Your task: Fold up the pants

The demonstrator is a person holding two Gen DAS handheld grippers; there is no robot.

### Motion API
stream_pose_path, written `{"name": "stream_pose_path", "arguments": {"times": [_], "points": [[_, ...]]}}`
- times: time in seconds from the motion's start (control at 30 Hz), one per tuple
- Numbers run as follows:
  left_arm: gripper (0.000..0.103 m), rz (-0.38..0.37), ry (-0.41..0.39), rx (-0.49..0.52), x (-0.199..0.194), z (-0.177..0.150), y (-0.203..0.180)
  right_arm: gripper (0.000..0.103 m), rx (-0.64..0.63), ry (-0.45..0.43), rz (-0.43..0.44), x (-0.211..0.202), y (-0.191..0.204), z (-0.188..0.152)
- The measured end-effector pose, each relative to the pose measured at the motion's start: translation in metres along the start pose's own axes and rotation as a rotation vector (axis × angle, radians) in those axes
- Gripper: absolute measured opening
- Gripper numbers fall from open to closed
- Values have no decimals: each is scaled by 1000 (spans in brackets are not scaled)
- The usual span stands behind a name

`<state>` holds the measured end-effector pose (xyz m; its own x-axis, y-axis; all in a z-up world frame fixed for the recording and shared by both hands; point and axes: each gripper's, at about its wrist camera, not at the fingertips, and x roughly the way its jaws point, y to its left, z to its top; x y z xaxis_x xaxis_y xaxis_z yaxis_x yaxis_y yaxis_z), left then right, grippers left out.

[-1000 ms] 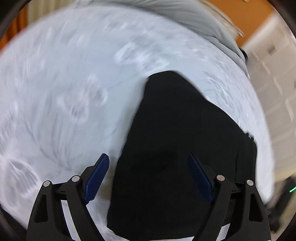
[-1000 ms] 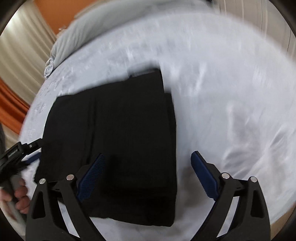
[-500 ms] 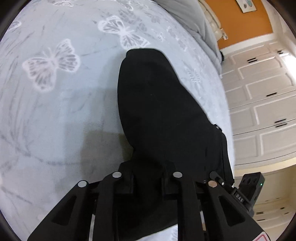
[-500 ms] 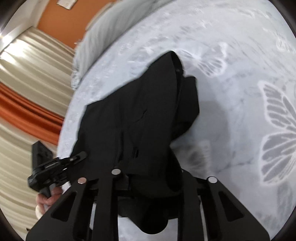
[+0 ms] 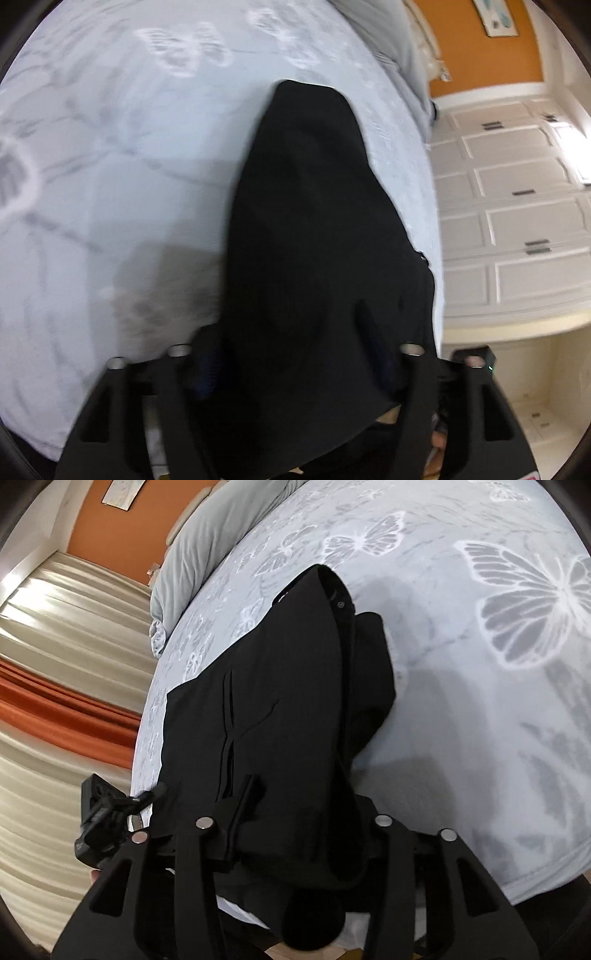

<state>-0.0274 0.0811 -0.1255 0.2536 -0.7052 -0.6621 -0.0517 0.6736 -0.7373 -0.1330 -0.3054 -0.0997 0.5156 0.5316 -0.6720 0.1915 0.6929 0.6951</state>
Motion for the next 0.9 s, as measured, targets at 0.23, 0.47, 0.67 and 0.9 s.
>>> {"name": "stream_pose_path", "arguments": {"times": [0.23,0.47,0.67,0.9], "points": [[13,7,-66,110,-23,-4,-43,17,-114,-83,55,-32,50,1],[13,-47,-190,302,-102,-6,-137,17,-296,-196,130,-98,128,15],[13,-100,-329,443,-175,2,-199,17,-469,-325,182,-152,200,54],[13,-113,-522,565,-219,62,-271,18,-628,-456,236,-170,265,138]]}}
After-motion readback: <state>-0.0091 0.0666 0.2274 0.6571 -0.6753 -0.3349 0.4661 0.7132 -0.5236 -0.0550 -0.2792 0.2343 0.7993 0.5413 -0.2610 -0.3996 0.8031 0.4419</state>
